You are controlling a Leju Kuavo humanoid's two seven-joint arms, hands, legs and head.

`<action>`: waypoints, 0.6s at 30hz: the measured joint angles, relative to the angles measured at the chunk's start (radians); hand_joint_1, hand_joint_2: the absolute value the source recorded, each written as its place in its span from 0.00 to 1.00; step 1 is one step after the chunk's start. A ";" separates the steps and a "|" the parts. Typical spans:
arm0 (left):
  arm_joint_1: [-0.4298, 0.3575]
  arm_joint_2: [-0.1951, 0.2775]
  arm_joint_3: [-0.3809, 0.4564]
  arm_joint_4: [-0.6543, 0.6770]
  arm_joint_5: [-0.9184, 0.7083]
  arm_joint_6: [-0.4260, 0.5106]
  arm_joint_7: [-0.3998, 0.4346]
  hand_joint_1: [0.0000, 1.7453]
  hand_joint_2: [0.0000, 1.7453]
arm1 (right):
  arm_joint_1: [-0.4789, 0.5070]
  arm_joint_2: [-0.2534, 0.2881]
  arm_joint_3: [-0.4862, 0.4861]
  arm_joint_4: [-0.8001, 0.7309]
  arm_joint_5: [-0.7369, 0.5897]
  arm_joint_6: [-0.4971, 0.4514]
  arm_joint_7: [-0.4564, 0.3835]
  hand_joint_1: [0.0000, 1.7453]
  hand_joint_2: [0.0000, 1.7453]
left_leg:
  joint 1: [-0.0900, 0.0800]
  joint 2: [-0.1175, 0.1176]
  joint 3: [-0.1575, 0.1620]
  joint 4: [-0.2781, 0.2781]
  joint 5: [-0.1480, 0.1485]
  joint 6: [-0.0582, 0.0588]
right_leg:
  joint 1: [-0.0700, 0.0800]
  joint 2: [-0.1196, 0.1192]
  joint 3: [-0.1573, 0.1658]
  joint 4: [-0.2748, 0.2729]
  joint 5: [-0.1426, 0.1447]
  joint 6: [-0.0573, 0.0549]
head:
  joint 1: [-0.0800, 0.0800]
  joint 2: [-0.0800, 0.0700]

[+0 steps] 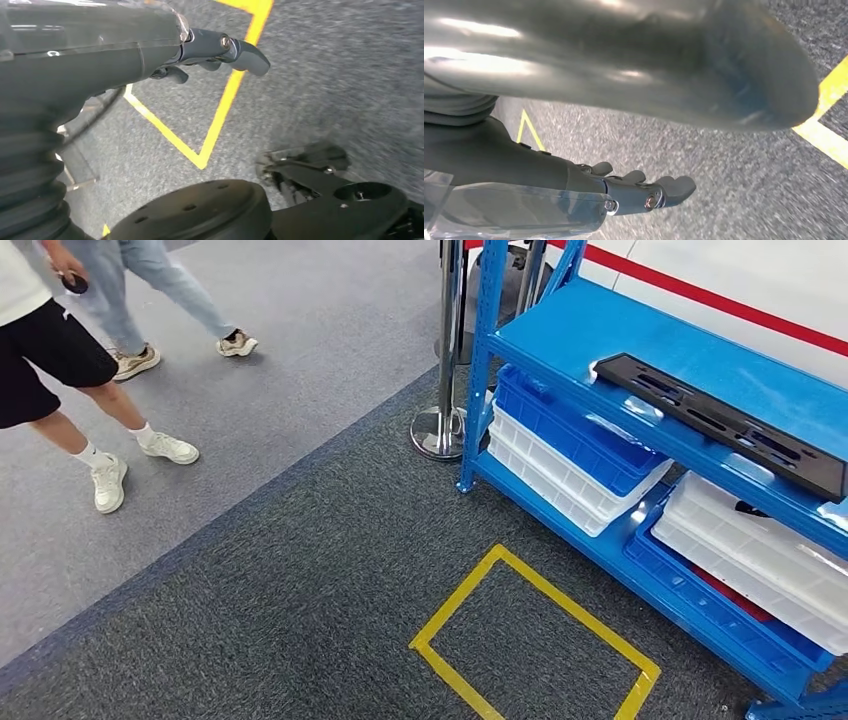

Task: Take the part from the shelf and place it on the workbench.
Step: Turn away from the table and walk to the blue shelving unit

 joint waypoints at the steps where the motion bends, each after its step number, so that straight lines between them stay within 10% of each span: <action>1: -0.001 0.000 0.000 0.000 0.000 0.000 -0.001 0.00 1.00 | -0.001 0.000 0.000 0.000 0.000 0.002 0.002 0.00 0.00 | 0.000 -0.002 0.004 -0.011 0.024 0.003 | 0.001 0.013 0.003 0.000 0.000 0.000 | 0.000 0.000; 4: 0.006 0.000 0.000 0.000 0.000 0.003 -0.002 0.00 1.00 | -0.005 0.001 0.000 0.000 0.000 0.005 0.003 0.00 0.00 | 0.000 -0.043 0.060 -0.183 0.141 0.019 | 0.001 0.051 0.006 0.001 0.001 0.003 | 0.000 0.000; 7: 0.007 -0.001 0.001 0.000 0.001 0.003 -0.004 0.00 1.00 | -0.004 0.002 0.000 0.000 0.000 0.006 0.004 0.00 0.00 | -0.002 -0.074 0.078 -0.257 0.158 0.026 | -0.002 0.078 -0.011 0.002 0.013 0.020 | 0.000 0.000; 11: 0.008 -0.005 0.000 0.000 -0.002 0.003 -0.005 0.00 1.00 | -0.002 0.000 0.001 0.001 0.000 0.006 0.004 0.00 0.00 | 0.008 -0.034 0.091 -0.301 0.165 0.041 | 0.003 0.051 -0.040 0.034 -0.005 0.043 | 0.003 0.000; 15: 0.018 -0.005 0.000 0.000 -0.012 0.004 -0.023 0.00 1.00 | -0.004 -0.001 0.001 0.001 -0.013 0.006 -0.002 0.00 0.00 | 0.005 0.019 0.091 -0.307 0.168 0.049 | 0.001 -0.008 -0.139 0.255 -0.104 0.057 | 0.006 0.000; 18: 0.022 -0.005 -0.001 0.000 -0.017 0.004 -0.033 0.00 1.00 | 0.005 0.000 0.000 0.001 -0.021 0.004 -0.012 0.00 0.00 | 0.005 0.052 0.098 -0.303 0.159 0.043 | -0.005 -0.029 -0.074 0.157 -0.037 0.063 | 0.006 0.000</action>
